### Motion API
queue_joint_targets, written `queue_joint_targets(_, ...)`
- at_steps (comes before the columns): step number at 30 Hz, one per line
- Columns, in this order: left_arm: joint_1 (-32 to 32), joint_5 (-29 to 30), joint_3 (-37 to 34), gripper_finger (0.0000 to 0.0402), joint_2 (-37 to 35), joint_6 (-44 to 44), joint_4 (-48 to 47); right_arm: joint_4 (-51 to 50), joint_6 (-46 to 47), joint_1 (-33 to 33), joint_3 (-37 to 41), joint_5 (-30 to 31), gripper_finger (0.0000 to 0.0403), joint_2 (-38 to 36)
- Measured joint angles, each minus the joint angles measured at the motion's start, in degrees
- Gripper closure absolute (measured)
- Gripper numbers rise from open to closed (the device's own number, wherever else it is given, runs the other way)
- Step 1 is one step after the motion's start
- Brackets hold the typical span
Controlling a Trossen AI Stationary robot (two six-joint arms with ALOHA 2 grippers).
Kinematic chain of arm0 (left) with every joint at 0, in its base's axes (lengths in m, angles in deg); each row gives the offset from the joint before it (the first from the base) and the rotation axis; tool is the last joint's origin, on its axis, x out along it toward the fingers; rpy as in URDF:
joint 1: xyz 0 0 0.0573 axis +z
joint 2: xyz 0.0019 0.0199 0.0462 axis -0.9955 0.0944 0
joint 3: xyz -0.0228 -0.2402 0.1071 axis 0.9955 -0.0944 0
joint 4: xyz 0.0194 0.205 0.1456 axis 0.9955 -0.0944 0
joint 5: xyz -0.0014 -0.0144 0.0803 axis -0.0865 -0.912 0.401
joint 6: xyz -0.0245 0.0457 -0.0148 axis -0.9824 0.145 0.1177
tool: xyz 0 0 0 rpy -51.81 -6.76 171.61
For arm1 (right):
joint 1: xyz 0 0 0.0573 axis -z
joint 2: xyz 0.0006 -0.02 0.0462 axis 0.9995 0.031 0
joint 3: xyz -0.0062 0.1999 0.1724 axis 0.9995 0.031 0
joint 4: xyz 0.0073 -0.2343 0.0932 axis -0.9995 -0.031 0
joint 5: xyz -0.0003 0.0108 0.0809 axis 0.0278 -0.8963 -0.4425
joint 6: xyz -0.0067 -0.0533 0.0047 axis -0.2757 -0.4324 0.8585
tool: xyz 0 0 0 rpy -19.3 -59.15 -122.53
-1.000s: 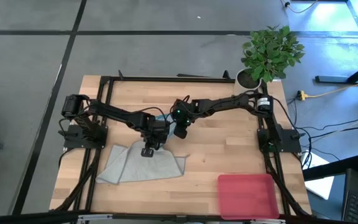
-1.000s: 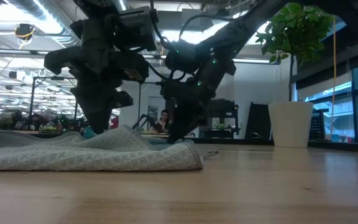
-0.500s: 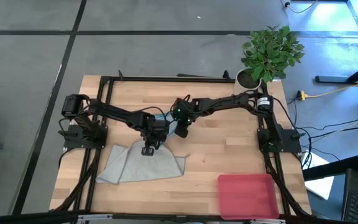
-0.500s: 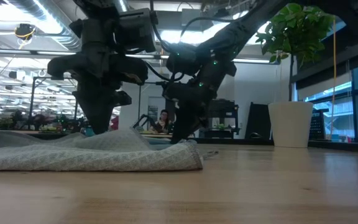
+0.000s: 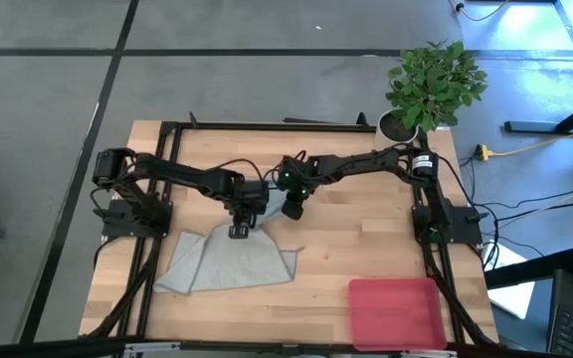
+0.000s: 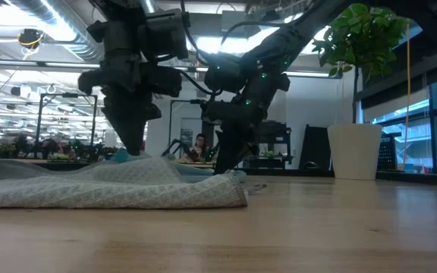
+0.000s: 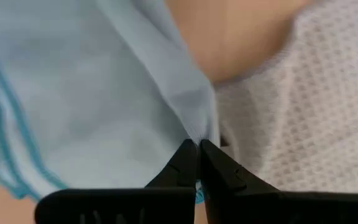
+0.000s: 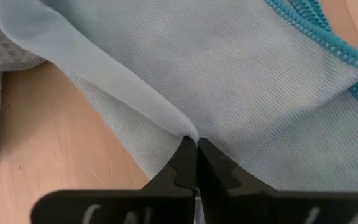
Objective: Roll microfiber towels into tight, uniform cylinder then place into a basket
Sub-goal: Roll blue towel
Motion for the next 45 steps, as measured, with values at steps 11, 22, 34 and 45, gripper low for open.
queue_joint_targets(11,2.8,3.2,-0.2,0.0402,0.5,-1.3,-0.5,-0.5,0.0,-0.1,0.0,-0.1,0.0394,0.0)
queue_joint_targets(22,4.9,6.0,-5.3,0.0402,0.5,-3.8,4.5,-0.6,0.6,-0.1,0.1,0.0,0.0393,0.0)
queue_joint_targets(34,4.9,6.1,-5.3,0.0402,1.0,-3.5,5.6,0.2,5.3,-0.1,0.2,-2.0,0.0344,0.1)
queue_joint_targets(45,4.9,6.0,-5.4,0.0402,1.1,-1.9,5.5,-3.9,4.9,0.5,-3.8,-2.7,0.0259,0.6)
